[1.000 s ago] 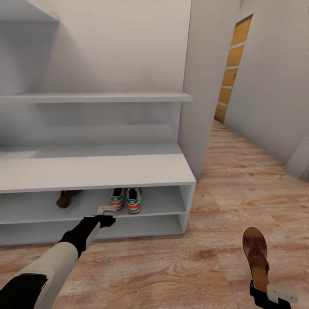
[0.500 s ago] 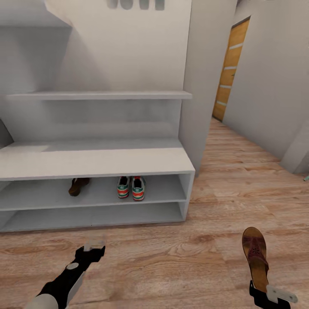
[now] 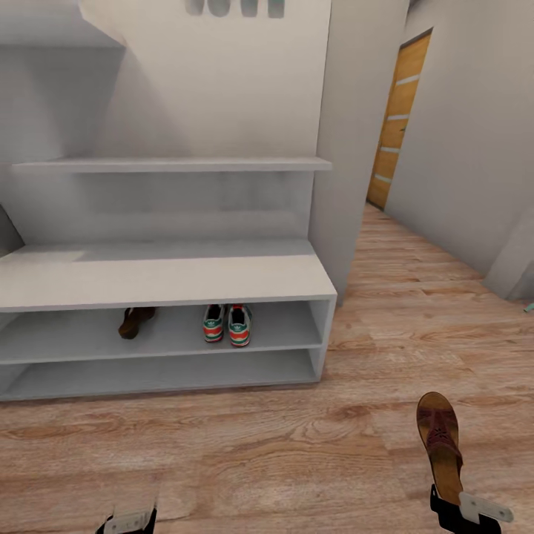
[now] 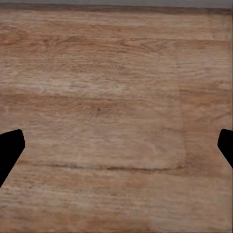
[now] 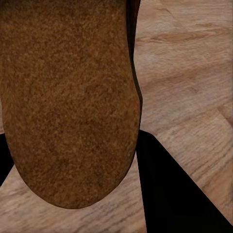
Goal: Pick up the two gym shoes and the two sandals from the corridor floor and place them onto the hallstand (shoe rack) in the corridor, making sure they are on the rack and not on the floor. Arrange them so the two gym shoes are next to each other and the two sandals are next to each other.
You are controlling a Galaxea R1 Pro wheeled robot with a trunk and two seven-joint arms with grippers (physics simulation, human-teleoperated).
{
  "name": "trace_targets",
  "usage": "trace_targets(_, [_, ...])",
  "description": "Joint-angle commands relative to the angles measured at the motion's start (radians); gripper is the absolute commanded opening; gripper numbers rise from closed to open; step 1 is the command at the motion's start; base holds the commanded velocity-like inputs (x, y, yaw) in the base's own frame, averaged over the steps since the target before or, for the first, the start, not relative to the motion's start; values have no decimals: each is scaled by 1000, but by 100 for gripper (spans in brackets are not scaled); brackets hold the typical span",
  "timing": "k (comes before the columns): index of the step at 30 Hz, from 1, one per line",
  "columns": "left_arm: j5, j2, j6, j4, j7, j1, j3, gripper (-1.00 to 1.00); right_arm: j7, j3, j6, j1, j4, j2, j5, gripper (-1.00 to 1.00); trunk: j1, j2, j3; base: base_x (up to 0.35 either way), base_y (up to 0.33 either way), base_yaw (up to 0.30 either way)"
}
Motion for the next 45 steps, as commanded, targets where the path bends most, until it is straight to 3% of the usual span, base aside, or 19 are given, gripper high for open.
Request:
trace_targets(1, [10,0,-8,7,-8,4,0,100,-1,1,-2,0,1,6,-7,-100,0,0,-1,0,0,0])
trace_targets(6, [10,-1,-10,11,-8,7,-1,100,-2,-1,-1,0,4,22,-7,-100,0,0,-1,-26,56,0])
trace_targets(45, [9,-1,-10,13,-8,8,-1,100,-3,-1,-1,0,7,23,-7,-100,0,0,-1,-178,277,0])
